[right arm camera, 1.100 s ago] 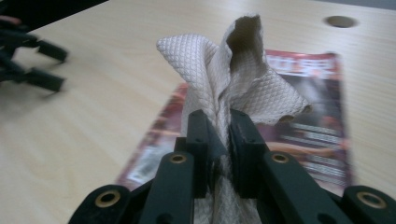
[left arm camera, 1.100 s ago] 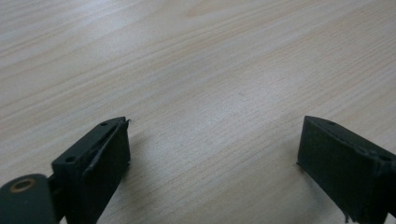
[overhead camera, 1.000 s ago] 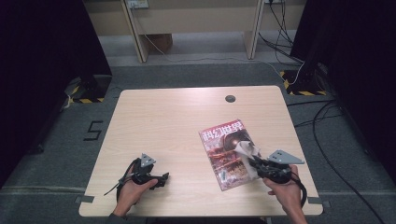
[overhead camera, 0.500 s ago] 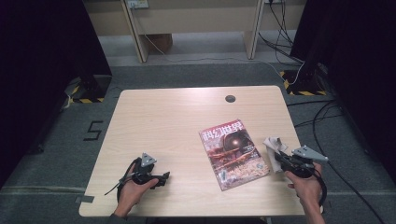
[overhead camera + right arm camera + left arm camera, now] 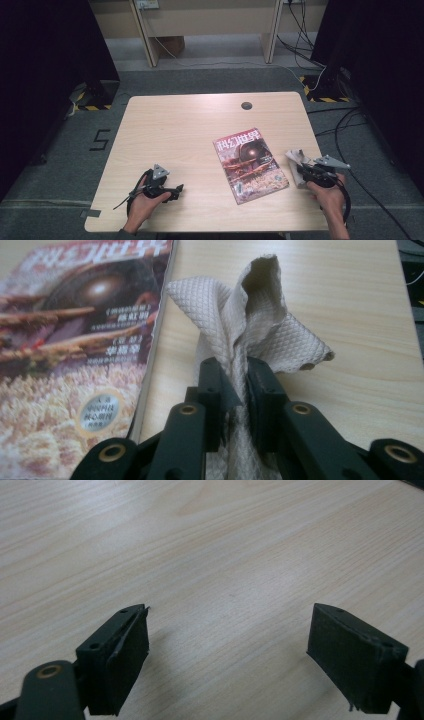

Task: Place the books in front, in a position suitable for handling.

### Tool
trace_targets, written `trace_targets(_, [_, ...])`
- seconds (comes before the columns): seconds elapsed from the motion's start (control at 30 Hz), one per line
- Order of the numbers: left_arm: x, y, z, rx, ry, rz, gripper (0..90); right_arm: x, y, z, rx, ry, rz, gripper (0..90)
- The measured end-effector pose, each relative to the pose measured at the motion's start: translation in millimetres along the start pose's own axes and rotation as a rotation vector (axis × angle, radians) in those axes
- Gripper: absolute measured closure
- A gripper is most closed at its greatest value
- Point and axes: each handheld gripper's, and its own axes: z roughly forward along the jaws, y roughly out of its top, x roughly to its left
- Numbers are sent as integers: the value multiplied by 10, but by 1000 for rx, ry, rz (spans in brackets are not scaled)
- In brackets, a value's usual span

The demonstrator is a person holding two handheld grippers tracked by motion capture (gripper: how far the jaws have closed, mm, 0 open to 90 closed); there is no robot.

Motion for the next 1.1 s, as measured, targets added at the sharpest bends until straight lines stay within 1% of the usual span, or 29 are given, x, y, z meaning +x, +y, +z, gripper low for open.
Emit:
trace_targets(0.03, [-5, 1, -1, 3, -2, 6, 163, 13, -2, 23, 15, -5, -14, 773])
trace_targets(0.07, [-15, 1, 3, -1, -4, 5, 163, 13, -2, 23, 15, -5, -14, 773])
trace_targets(0.1, [-27, 3, 4, 0, -8, 12, 163, 7, -4, 42, 31, 9, -10, 736])
trace_targets(0.13, [-37, 3, 9, -4, -11, 15, 163, 7, -4, 42, 31, 9, -10, 736])
trace_targets(0.23, [-58, 9, 12, 0, -14, 25, 163, -16, 1, 37, 26, 8, 0, 651])
trace_targets(0.27, [-66, 9, 16, -7, -15, 22, 163, -22, 3, 22, 19, -3, 11, 612])
trace_targets(0.3, [-71, 12, 11, -4, -14, 24, 163, -24, 7, -4, 7, -13, 24, 598])
trace_targets(0.37, [-80, 16, 6, -8, -15, 28, 163, -16, 22, -70, -23, -19, 42, 548])
trace_targets(0.4, [-86, 19, 4, -11, -16, 30, 164, 36, 35, -150, -59, -26, 23, 545])
trace_targets(0.43, [-94, 22, 2, -11, -17, 33, 164, 36, 35, -150, -59, -26, 23, 545])
trace_targets(0.47, [-107, 25, 7, -17, -20, 31, 165, 72, 42, -180, -72, -21, 2, 543])
trace_targets(0.5, [-119, 29, 8, -18, -26, 31, 166, 170, 50, -214, -86, -5, -31, 537])
trace_targets(0.53, [-132, 34, 7, -20, -32, 30, 166, 170, 50, -214, -86, -5, -31, 537])
trace_targets(0.57, [-149, 39, 9, -27, -38, 23, 167, 287, 58, -218, -86, 23, -51, 529])
trace_targets(0.6, [-163, 42, 11, -33, -45, 18, 167, 287, 58, -218, -86, 23, -51, 529])
trace_targets(0.63, [-188, 49, 9, -36, -55, 17, 168, 330, 61, -209, -81, 37, -64, 523])
trace_targets(0.67, [-203, 52, 9, -38, -59, 17, 168, 447, 57, -167, -45, 81, -89, 508])
trace_targets(0.7, [-223, 55, 14, -43, -66, 19, 168, 447, 57, -167, -45, 81, -89, 508])
trace_targets(0.73, [-246, 58, 20, -39, -68, 28, 168, 488, 49, -138, -27, 82, -107, 502])
trace_targets(0.8, [-271, 60, 30, -35, -69, 37, 169, 559, 27, -85, 0, 96, -121, 477])
trace_targets(0.87, [-290, 63, 42, -37, -76, 35, 169, 587, 13, -55, 18, 99, -111, 452])
trace_targets(0.9, [-294, 63, 47, -37, -83, 33, 169, 562, -2, -15, 45, 86, -98, 432])
trace_targets(0.97, [-303, 65, 55, -36, -89, 28, 169, 554, -6, -5, 51, 84, -90, 426])
trace_targets(1.0, [-309, 66, 59, -35, -92, 26, 169, 538, -14, 13, 61, 78, -72, 415])
trace_targets(1.03, [-317, 69, 67, -36, -98, 22, 169, 523, -16, 25, 65, 79, -64, 400])
trace_targets(1.1, [-334, 73, 79, -36, -104, 17, 169, 513, -17, 47, 70, 96, -42, 389])
